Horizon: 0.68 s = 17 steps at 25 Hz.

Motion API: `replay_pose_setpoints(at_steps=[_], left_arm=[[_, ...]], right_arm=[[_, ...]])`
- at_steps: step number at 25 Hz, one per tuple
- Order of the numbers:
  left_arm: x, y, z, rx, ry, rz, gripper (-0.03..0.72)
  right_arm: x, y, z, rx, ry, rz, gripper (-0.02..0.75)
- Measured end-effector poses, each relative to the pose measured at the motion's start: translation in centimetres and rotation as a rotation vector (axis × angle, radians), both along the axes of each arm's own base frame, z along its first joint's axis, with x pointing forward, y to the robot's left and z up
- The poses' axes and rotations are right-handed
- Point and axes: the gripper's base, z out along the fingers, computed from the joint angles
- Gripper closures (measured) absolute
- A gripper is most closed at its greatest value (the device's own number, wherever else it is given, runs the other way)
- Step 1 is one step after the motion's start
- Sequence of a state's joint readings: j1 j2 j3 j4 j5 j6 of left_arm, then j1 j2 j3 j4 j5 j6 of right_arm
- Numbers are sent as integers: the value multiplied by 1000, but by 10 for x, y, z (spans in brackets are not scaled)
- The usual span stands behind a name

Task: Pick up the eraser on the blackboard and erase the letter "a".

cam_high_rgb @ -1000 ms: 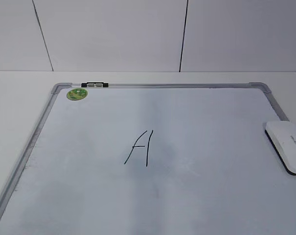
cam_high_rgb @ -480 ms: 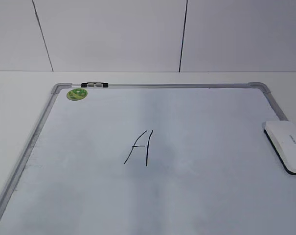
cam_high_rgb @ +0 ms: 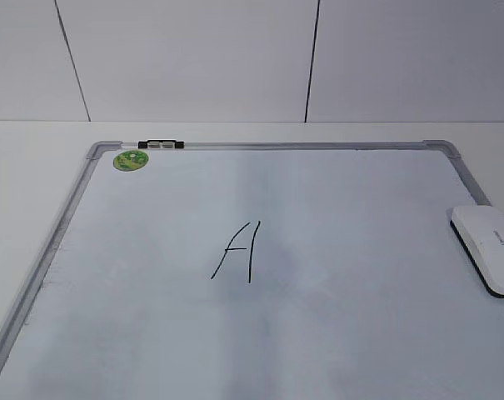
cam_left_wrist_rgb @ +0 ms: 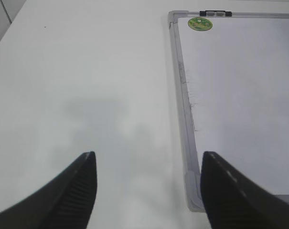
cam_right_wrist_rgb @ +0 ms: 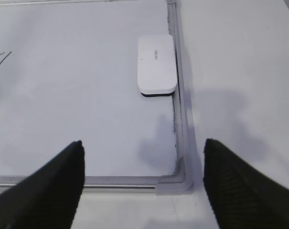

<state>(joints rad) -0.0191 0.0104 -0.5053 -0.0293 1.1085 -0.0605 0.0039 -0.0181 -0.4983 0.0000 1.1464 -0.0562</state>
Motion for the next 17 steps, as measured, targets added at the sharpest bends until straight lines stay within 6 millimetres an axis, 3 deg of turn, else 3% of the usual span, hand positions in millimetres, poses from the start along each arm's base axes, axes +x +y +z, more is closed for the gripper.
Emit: replay_pose_setpoints(at_steps=[17], left_arm=[[0,0,0,0,0,0,183]], right_arm=[[0,0,0,0,0,0,146]])
